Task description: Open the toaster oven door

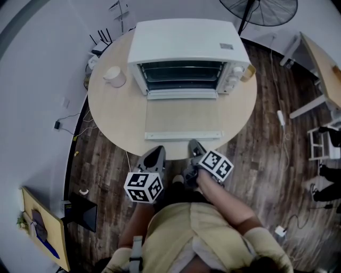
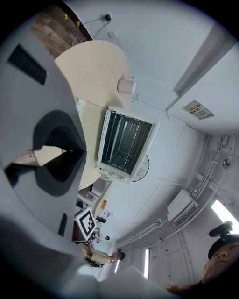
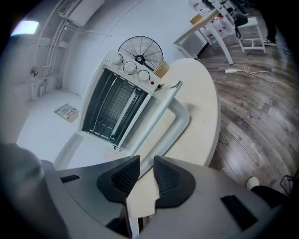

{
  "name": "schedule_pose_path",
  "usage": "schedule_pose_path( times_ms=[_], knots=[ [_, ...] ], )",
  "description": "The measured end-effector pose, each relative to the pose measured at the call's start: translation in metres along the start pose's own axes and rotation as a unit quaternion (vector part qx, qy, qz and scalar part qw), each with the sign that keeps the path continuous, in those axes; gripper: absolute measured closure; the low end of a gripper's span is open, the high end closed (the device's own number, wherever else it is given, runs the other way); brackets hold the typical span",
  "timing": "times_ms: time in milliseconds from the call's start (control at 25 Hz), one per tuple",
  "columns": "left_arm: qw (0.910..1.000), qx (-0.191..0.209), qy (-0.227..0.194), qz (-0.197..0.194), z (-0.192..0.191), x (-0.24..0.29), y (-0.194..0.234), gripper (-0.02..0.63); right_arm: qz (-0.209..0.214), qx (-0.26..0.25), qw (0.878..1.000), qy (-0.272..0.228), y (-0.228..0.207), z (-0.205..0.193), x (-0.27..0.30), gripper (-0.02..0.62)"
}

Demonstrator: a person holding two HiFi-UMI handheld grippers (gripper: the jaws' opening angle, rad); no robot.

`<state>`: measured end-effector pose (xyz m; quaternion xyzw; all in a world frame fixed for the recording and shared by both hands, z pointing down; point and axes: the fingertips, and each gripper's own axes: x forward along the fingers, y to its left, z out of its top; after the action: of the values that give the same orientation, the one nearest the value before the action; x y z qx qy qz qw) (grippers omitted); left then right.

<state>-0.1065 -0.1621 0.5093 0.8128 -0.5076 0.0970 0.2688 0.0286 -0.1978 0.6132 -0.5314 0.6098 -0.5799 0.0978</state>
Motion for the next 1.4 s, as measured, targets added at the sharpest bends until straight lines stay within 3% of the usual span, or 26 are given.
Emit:
schedule_pose_path(
  times_ms=[480,880,1400],
  knots=[
    [1.0000,-0.003,0.004,-0.002,-0.005,0.004,-0.005,0.604,0.017,-0.060,0.998,-0.005,0.013,0.010,-0.023,0.511],
    [1.0000,0.001,0.003,-0.007,-0.003,0.003,-0.009,0.604,0.030,-0.155,0.987,-0.023,0.025,0.028,-0.043,0.532],
    [0.9999,-0.001,0.005,-0.011,-0.003,0.003,-0.009,0.604,0.037,-0.290,0.955,-0.049,0.046,0.046,-0.069,0.583]
  ],
)
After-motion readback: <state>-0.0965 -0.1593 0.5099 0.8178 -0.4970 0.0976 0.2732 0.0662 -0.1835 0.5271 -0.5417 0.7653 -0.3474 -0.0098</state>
